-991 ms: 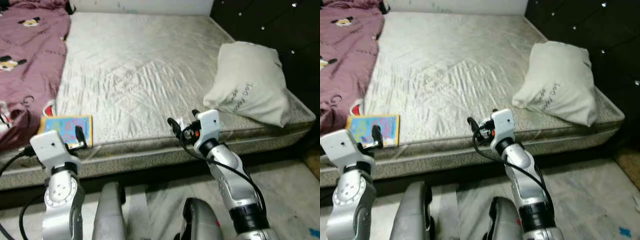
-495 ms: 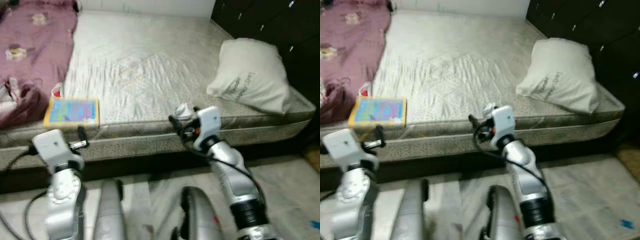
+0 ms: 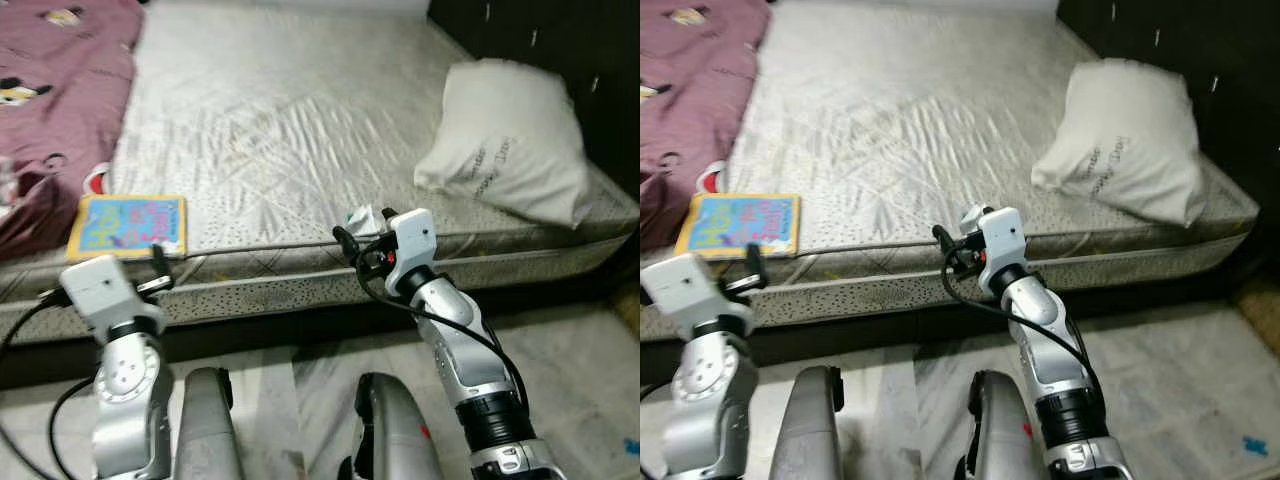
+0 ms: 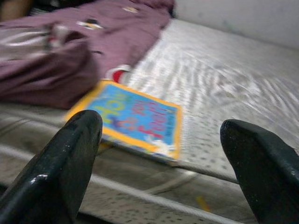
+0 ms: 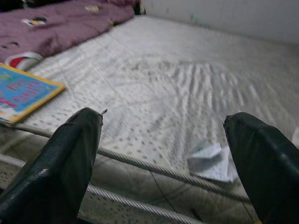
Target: Clean up the room
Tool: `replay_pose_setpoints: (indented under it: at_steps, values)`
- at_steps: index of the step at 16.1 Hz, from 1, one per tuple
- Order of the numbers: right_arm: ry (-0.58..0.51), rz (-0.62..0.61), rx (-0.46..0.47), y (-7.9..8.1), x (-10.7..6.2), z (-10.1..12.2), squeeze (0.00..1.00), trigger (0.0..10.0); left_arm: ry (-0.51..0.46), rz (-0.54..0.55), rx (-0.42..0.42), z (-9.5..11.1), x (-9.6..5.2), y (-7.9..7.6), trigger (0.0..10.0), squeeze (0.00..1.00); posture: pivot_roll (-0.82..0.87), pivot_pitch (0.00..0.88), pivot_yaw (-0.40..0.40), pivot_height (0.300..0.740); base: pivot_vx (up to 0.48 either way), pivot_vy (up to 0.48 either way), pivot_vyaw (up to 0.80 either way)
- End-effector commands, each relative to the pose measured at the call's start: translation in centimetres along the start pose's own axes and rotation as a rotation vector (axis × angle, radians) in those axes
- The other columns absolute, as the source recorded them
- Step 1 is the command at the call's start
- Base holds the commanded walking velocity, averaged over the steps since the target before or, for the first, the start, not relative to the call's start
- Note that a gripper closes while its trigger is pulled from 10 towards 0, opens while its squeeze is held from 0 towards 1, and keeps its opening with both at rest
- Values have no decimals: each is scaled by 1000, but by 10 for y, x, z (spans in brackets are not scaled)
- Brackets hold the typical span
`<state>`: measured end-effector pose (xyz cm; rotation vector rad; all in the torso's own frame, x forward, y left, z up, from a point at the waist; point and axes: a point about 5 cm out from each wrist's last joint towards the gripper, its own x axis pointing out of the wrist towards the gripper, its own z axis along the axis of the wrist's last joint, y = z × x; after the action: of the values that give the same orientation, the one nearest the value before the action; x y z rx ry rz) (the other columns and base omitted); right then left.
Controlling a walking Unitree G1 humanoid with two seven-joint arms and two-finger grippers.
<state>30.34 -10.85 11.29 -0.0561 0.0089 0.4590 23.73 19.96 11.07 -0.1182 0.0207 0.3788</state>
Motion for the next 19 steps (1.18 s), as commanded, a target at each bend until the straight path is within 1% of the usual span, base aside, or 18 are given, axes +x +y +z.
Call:
replay_pose_setpoints:
  at_steps: [1,4,8,10,12,14,16,19]
  values:
    - [-18,-9,-17,-4,1,4,0,10000,-10,-10,-8,2,2,-3,10000,0,34,0,-88,562,311,0,0]
    - [-21,-13,-2,-4,1,4,0,10000,-9,-11,-9,2,2,-3,10000,0,36,0,-89,562,307,0,0]
    - [-18,-18,-3,-6,2,4,0,10000,2,-14,-11,0,0,-3,10000,0,42,0,-88,562,285,0,0]
    - [-18,-19,-3,-6,2,4,0,10000,16,-7,-19,-2,0,-3,10000,0,42,0,-89,562,0,0,0]
    - [-18,-20,-6,-7,2,4,0,10000,10,-18,-14,-1,0,-4,10000,0,42,0,-91,562,0,0,0]
    - [-18,-17,-15,-7,2,4,0,10000,8,-27,-26,-1,-1,-5,10000,0,43,0,-94,562,0,0,0]
    - [-23,-2,-37,-7,4,5,0,10000,1,-39,-31,-1,-2,-7,10000,0,45,0,-100,562,304,0,0]
    - [-21,0,-42,-7,5,5,0,10000,2,-39,-36,-2,-2,-7,10000,0,50,0,-105,562,337,0,706]
